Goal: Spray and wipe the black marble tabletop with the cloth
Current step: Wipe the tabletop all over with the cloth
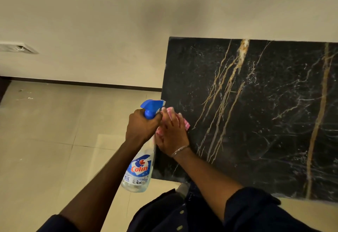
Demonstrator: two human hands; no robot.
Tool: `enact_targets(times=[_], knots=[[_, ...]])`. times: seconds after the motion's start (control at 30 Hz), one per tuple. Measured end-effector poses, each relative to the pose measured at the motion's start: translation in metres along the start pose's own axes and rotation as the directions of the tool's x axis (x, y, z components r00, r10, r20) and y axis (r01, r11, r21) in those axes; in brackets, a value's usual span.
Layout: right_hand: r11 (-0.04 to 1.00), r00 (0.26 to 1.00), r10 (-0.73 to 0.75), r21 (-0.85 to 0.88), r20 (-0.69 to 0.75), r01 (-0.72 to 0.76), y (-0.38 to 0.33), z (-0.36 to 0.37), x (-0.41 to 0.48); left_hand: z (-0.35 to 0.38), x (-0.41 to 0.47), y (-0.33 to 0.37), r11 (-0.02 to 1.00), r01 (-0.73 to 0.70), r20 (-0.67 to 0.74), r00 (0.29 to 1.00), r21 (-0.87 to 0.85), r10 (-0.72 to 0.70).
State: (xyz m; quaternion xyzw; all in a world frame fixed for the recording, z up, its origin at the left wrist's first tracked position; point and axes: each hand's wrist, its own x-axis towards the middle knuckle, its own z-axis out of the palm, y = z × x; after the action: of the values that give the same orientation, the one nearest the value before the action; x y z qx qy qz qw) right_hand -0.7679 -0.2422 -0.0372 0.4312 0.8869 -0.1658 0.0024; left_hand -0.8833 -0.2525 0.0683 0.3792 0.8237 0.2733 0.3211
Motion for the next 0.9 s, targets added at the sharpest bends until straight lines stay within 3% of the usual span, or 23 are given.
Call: enact_targets(times=[0.23, 0.43, 0.53, 0.7, 0.8, 0.9], knots=[[0.969, 0.969, -0.233, -0.060, 0.083, 0.238, 0.015, 0.012, -0.043, 0.005, 0.010, 0.007, 1.000, 0.001, -0.024, 1.000, 0.017, 0.000], [0.998, 0.997, -0.003, -0.060, 0.072, 0.007, 0.045, -0.012, 0.000, 0.012, 0.011, 0.019, 1.000, -0.020, 0.022, 1.000, 0.009, 0.019], [0.997, 0.998, 0.040, -0.070, 0.058, -0.036, 0.040, -0.013, -0.001, 0.014, 0.012, 0.024, 0.999, -0.031, 0.027, 0.999, 0.015, 0.030], [0.980, 0.980, -0.195, -0.019, 0.047, 0.196, 0.014, 0.004, -0.063, 0.019, 0.019, 0.031, 0.999, -0.037, 0.032, 0.999, 0.019, 0.037], [0.932, 0.924, -0.352, -0.036, 0.149, 0.361, 0.021, 0.011, -0.090, 0.025, 0.023, 0.036, 0.999, -0.047, 0.059, 0.997, 0.021, 0.046], [0.904, 0.888, -0.411, -0.034, 0.205, 0.426, 0.044, 0.008, -0.110, 0.037, 0.024, 0.043, 0.998, -0.063, 0.095, 0.994, 0.024, 0.061]])
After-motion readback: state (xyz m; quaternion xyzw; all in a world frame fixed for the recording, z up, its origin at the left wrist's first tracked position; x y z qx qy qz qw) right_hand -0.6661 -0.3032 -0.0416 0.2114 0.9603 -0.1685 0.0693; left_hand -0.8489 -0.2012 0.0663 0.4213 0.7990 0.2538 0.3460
